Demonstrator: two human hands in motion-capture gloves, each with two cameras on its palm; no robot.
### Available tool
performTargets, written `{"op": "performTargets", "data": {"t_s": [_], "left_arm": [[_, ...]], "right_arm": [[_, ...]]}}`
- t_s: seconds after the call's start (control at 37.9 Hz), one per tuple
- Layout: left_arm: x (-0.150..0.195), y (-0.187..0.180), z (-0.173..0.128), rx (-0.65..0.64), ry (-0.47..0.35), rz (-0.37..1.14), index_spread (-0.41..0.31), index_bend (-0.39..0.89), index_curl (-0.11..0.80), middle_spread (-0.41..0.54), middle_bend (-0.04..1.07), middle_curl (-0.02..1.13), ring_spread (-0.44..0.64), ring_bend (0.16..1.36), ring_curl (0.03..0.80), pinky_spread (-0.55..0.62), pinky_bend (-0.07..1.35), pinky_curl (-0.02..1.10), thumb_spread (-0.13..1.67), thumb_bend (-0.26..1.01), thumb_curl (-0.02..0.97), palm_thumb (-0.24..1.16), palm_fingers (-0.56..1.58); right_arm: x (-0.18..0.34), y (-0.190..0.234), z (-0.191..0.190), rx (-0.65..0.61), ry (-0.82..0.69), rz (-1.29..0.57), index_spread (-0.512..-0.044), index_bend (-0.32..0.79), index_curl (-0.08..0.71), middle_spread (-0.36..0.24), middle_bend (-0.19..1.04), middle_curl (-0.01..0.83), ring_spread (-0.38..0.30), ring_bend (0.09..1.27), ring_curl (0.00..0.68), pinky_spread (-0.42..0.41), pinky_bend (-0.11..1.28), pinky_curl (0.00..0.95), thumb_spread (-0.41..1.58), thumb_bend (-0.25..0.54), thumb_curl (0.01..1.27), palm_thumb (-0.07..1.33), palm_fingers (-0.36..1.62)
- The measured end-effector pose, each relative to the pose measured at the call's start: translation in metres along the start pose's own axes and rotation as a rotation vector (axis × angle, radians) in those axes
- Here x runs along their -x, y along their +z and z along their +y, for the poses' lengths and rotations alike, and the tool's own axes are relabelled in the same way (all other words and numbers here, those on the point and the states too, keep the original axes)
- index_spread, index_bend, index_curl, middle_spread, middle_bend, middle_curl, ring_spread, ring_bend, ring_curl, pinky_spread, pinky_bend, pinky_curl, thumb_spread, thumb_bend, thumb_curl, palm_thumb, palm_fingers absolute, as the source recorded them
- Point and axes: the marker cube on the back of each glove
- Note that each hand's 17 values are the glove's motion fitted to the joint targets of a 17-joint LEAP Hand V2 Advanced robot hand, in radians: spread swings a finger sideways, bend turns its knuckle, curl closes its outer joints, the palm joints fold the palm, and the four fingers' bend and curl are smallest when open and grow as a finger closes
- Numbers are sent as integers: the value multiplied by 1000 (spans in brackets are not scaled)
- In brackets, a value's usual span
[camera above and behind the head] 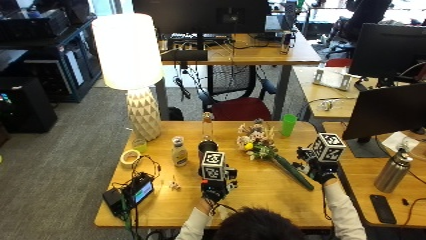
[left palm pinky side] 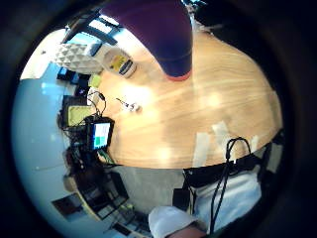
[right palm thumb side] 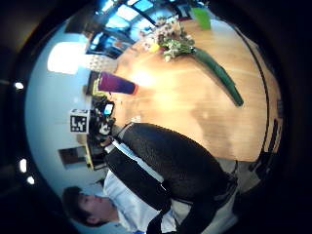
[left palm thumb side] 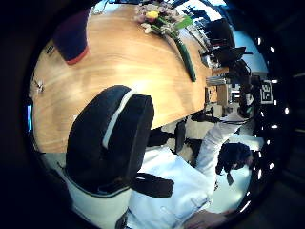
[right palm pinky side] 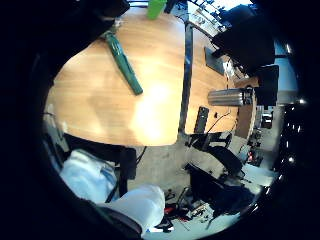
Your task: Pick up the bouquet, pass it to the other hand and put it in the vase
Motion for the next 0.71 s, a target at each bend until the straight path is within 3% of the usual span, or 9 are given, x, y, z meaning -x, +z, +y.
{"op": "performTargets", "data": {"t_s": [0.03, 0.16, 0.34, 0.58, 0.63, 0.71], "left_arm": [[0, 0, 0, 0, -1, -1, -23, 139, 39, 93, 142, 24, 96, 457, 87, 162, 352, 73, 424, 65, 22, 110, 359], [-3, -6, -1, -5, -9, -14, -34, 147, 89, 147, 155, 82, 160, 531, 169, 252, 392, 151, 738, 62, 50, 127, 307], [-13, -18, 0, -40, 23, -28, -42, 157, 146, 182, 167, 127, 202, 566, 206, 311, 411, 202, 972, 42, 86, 133, 271], [-28, -23, -7, -72, 87, -5, -45, 157, 198, 195, 169, 163, 219, 594, 232, 340, 419, 241, 1105, 10, 125, 138, 244], [-31, -21, -9, -74, 102, 0, -45, 158, 208, 196, 167, 171, 220, 599, 237, 343, 421, 248, 1119, 1, 133, 138, 239], [-37, -20, -12, -79, 128, 6, -46, 155, 218, 198, 165, 179, 222, 606, 243, 348, 427, 258, 1137, -8, 145, 139, 231]], "right_arm": [[1, 0, 0, 1, -4, -2, -192, 119, 29, -35, 256, 69, 36, 337, 56, 128, 409, 88, 397, 50, 33, 106, 491], [12, 7, -6, 9, -35, -17, -288, 115, 92, -52, 271, 136, 57, 395, 143, 195, 444, 177, 663, 34, 66, 119, 461], [34, 0, -2, 5, -63, -3, -346, 118, 129, -63, 283, 198, 71, 420, 191, 229, 457, 226, 861, 0, 105, 124, 443], [60, -18, 1, 48, -40, 56, -367, 107, 153, -61, 280, 251, 78, 439, 228, 245, 470, 265, 973, -20, 146, 123, 424], [60, -23, -2, 67, -9, 72, -337, 43, 135, -24, 284, 261, 105, 464, 240, 255, 542, 290, 979, -23, 153, 119, 456], [57, -32, -8, 83, 35, 89, -302, 42, 127, 2, 284, 274, 117, 492, 252, 259, 578, 301, 988, -25, 165, 114, 465]]}}
